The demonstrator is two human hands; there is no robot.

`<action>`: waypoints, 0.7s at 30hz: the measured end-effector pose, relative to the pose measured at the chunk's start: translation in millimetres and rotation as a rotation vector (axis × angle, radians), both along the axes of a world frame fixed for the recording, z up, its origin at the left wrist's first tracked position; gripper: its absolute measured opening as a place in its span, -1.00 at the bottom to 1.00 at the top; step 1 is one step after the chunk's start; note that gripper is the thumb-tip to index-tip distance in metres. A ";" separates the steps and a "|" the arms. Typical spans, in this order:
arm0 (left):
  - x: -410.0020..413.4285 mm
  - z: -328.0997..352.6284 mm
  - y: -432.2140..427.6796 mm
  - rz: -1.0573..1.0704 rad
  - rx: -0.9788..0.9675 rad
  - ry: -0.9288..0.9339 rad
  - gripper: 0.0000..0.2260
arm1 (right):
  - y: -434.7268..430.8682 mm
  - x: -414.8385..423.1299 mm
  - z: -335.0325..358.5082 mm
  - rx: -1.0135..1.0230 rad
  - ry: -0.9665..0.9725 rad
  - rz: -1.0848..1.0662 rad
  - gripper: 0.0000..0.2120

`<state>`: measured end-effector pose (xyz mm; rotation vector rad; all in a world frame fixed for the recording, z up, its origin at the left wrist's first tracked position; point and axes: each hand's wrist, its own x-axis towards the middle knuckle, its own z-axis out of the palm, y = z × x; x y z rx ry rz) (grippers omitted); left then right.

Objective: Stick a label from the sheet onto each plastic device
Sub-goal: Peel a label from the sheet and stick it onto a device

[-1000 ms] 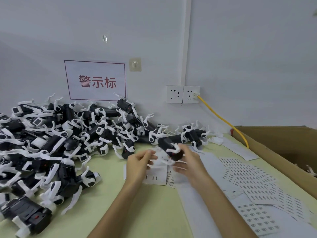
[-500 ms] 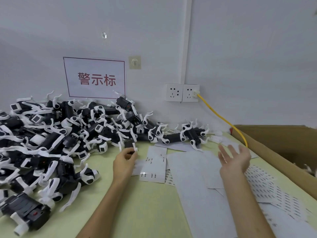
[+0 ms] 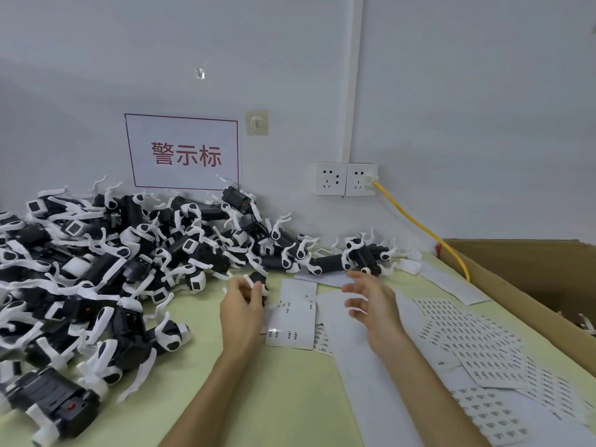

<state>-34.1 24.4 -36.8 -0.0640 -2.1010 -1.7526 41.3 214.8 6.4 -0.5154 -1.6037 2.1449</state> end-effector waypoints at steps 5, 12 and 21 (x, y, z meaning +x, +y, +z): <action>7.2 9.6 4.0 0.004 0.145 0.005 -0.86 | -12.5 0.8 -2.3 0.160 -0.057 0.156 -0.81; 18.6 19.0 10.3 -0.157 0.274 0.032 -0.80 | -30.3 1.1 -6.0 0.346 -0.083 0.315 -0.82; 26.8 28.7 17.4 -0.617 0.631 -0.199 -0.74 | -35.9 -0.5 -10.0 0.119 -0.044 0.433 -0.74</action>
